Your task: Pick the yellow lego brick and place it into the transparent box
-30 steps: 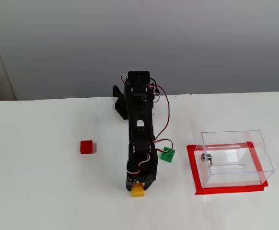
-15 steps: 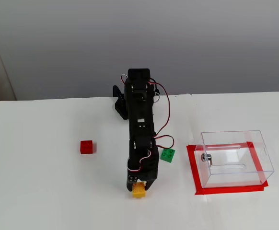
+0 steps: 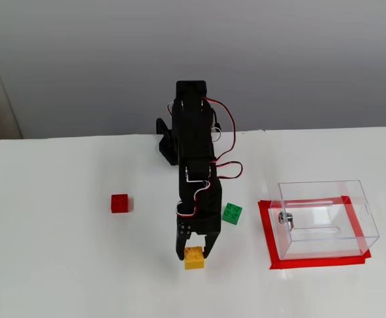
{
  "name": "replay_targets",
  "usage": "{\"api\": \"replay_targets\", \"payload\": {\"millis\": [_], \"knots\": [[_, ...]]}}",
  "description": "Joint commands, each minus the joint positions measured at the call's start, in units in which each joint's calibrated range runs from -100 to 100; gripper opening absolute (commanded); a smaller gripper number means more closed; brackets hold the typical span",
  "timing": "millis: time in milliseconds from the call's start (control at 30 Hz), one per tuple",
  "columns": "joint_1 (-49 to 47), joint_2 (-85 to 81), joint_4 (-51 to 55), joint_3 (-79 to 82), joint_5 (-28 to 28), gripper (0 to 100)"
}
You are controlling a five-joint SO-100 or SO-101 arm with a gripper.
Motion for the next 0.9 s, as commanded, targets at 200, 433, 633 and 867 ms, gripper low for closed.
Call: {"api": "replay_targets", "payload": {"millis": [200, 433, 633, 867], "knots": [[-0.1, -11.4, 3.0, -1.5, 0.2, 10], [-2.0, -17.9, 6.0, -1.7, 0.2, 10], [-5.6, -23.4, 5.6, -2.2, 0.0, 10], [-12.2, -27.7, 5.6, -2.2, 0.1, 10]]}}
